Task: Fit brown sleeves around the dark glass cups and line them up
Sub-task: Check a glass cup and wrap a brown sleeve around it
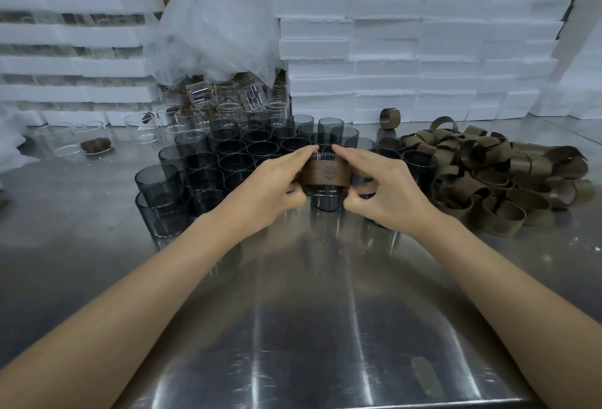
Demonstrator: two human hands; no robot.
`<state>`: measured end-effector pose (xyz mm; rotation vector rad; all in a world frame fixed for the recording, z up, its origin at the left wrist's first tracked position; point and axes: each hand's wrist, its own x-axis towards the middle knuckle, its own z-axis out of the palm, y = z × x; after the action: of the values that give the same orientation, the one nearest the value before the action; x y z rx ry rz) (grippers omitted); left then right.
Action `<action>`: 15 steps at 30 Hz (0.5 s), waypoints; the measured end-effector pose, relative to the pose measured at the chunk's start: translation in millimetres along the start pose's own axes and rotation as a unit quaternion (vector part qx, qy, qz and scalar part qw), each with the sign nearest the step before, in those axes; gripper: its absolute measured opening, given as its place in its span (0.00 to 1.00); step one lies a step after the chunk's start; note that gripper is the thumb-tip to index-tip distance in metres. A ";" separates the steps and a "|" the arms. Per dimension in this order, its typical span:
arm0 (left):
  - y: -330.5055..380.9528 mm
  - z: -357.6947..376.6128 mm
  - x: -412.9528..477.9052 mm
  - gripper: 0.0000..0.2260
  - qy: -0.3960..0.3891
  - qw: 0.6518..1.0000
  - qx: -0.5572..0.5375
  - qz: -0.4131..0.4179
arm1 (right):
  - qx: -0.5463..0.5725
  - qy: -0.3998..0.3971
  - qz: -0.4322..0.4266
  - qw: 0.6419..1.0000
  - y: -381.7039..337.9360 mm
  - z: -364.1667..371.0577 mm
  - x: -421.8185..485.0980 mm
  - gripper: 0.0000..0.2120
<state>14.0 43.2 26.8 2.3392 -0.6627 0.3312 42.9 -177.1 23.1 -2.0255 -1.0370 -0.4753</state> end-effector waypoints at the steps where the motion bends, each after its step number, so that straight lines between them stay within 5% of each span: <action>1: -0.3 -0.1 0.2 0.31 0.000 1.000 0.000 0.000 | 0.002 -0.003 0.001 1.000 0.1 0.4 -0.1 0.33; 5: 3.7 -2.8 1.7 0.37 0.015 1.000 0.001 -0.007 | 0.037 0.017 0.011 0.999 -1.4 0.0 1.6 0.34; 9: 15.2 -1.1 3.4 0.42 0.043 0.993 -0.110 0.000 | 0.133 0.050 0.052 0.989 -7.3 -2.0 4.5 0.35; 15: 24.2 -5.5 0.7 0.24 0.129 0.975 -0.181 0.012 | 0.216 -0.004 0.049 0.975 -15.9 -5.2 2.7 0.25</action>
<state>1.1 31.1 44.3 1.9040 -0.5710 0.4731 31.8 -174.2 35.6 -1.6800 -0.9460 -0.1697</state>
